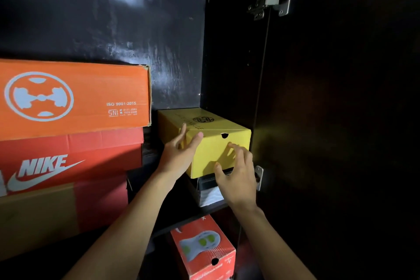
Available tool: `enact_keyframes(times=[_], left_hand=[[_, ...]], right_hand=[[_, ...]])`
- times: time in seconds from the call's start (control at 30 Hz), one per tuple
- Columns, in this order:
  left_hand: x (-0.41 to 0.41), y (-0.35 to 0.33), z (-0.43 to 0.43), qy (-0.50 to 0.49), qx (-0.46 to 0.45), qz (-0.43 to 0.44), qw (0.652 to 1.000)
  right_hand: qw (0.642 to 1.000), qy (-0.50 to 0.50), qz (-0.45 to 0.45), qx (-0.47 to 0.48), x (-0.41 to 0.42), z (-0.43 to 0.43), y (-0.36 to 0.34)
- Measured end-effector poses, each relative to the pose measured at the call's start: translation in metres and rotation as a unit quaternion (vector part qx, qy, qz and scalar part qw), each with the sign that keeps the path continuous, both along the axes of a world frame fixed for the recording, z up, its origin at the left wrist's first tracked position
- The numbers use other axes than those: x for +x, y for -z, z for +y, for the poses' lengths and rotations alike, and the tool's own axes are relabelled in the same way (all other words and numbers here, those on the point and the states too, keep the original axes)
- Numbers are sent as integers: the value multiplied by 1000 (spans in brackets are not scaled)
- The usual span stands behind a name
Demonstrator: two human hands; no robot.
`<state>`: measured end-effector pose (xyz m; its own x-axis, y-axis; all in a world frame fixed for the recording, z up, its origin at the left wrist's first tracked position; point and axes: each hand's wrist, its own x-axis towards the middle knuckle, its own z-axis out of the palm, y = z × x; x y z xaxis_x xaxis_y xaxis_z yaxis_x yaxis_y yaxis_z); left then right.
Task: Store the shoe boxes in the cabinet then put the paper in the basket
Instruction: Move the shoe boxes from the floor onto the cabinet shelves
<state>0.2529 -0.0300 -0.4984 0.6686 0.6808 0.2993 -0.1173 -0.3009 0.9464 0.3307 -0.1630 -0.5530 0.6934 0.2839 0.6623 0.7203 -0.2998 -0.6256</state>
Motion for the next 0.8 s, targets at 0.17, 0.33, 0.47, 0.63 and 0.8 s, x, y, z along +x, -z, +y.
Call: enact_keyframes(times=[0.17, 0.33, 0.47, 0.63, 0.8], left_hand=[[-3, -10, -5, -6, -72, 19, 997], [-17, -18, -32, -71, -42, -8, 997], [-53, -13, -66, -31, 4, 1, 999], [-109, 24, -107, 120, 77, 78, 987], [-131, 75, -147, 227, 153, 155, 949]], right_hand=[[988, -56, 90, -109, -5, -32, -22], [984, -13, 123, -131, -31, -76, -42], [988, -4, 112, -109, -67, -119, -45], [982, 10, 157, -108, -113, -173, -24], [972, 45, 204, -108, -155, -226, 26]])
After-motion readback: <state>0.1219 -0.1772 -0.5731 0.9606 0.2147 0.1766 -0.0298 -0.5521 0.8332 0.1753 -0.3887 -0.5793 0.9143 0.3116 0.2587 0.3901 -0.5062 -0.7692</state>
